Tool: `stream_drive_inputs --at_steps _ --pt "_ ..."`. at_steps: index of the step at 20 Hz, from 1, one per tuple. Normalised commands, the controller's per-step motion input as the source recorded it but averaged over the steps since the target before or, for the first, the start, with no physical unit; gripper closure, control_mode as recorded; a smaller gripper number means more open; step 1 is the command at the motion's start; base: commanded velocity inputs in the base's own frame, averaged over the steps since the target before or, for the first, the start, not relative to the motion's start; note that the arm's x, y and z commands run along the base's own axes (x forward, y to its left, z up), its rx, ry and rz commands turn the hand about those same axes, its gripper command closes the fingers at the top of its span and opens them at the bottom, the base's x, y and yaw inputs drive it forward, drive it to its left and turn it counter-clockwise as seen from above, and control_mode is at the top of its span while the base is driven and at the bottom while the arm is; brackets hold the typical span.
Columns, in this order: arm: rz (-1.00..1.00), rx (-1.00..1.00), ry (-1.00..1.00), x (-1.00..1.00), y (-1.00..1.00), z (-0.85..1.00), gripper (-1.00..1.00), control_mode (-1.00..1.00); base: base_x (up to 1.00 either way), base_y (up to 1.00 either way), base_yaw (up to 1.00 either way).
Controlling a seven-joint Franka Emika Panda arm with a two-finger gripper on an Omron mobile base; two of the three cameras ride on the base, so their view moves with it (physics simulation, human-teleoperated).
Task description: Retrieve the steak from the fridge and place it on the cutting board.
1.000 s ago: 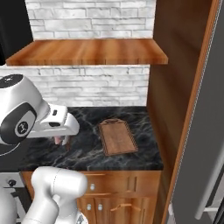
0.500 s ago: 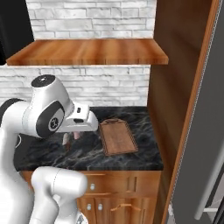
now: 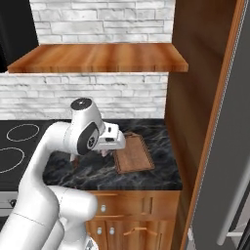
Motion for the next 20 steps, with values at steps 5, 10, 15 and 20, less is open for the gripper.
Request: stream_drive_inputs --at_steps 5,10,15,20 --pt "0.00 0.00 0.05 1.00 -0.16 -0.46 1.00 -1.00 0.00 0.00 0.00" --pt "0.00 0.00 0.01 1.00 -0.31 -0.35 1.00 -1.00 0.00 0.00 0.00" --pt "0.00 0.00 0.05 0.99 -0.26 -0.34 1.00 -1.00 0.00 0.00 0.00" --pt "0.00 0.00 0.03 0.77 -0.16 -0.40 1.00 -1.00 0.00 0.00 0.00"
